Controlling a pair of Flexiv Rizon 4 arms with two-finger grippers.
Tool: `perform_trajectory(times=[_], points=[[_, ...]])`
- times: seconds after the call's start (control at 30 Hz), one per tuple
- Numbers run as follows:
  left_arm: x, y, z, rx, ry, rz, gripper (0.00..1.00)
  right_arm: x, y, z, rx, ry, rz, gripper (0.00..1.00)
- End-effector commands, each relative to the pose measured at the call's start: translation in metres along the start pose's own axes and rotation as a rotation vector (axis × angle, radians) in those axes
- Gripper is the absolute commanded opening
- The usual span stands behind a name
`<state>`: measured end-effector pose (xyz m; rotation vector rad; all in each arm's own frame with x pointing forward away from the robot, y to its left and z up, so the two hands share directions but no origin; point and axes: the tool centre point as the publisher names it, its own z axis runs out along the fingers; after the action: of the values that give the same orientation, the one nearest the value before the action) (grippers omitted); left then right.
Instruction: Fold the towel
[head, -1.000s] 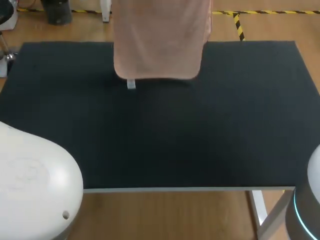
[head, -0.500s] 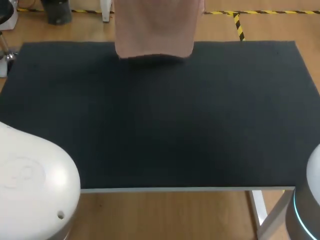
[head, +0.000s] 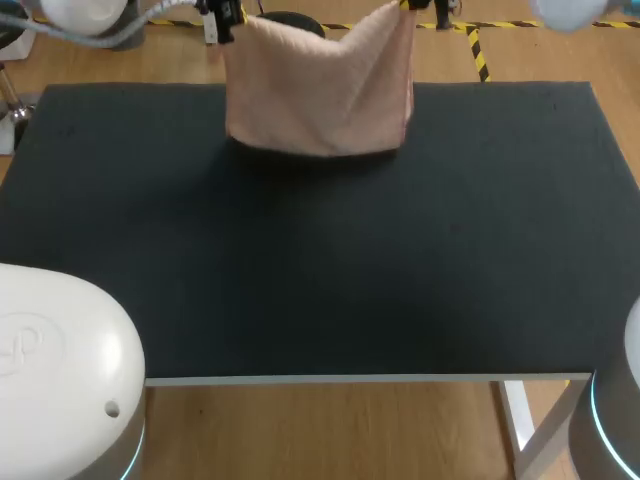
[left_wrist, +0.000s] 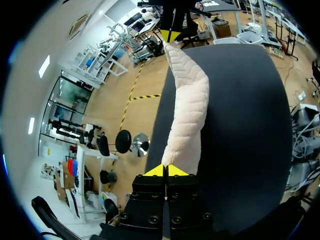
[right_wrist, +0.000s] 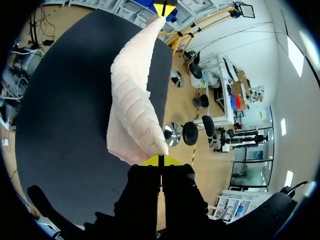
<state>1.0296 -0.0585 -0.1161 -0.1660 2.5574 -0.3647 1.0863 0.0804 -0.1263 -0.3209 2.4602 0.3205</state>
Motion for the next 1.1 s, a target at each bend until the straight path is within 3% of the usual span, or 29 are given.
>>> perform_trajectory(times=[0.03, 0.17, 0.27, 0.4, 0.53, 0.73, 1.1], points=[[0.047, 0.007, -0.017, -0.005, -0.007, -0.002, 0.00, 0.045, 0.000, -0.019, -0.008, -0.013, -0.008, 0.00], [0.066, 0.012, -0.019, -0.005, 0.027, -0.032, 0.00, 0.053, 0.003, -0.017, -0.018, -0.004, -0.018, 0.00], [0.074, 0.020, -0.008, -0.027, 0.065, -0.065, 0.00, 0.060, 0.005, 0.001, -0.005, 0.024, -0.011, 0.00], [0.083, 0.032, 0.021, -0.078, 0.145, -0.126, 0.00, 0.075, 0.007, 0.026, 0.063, 0.037, -0.018, 0.00], [0.089, 0.038, 0.053, -0.130, 0.228, -0.160, 0.00, 0.096, 0.006, 0.054, 0.079, 0.116, 0.005, 0.00], [0.097, 0.052, 0.100, -0.137, 0.343, -0.225, 0.00, 0.114, -0.008, 0.091, 0.091, 0.191, 0.135, 0.00], [0.103, 0.070, 0.159, -0.190, 0.467, -0.221, 0.00, 0.127, -0.044, 0.141, 0.170, 0.202, 0.381, 0.00]])
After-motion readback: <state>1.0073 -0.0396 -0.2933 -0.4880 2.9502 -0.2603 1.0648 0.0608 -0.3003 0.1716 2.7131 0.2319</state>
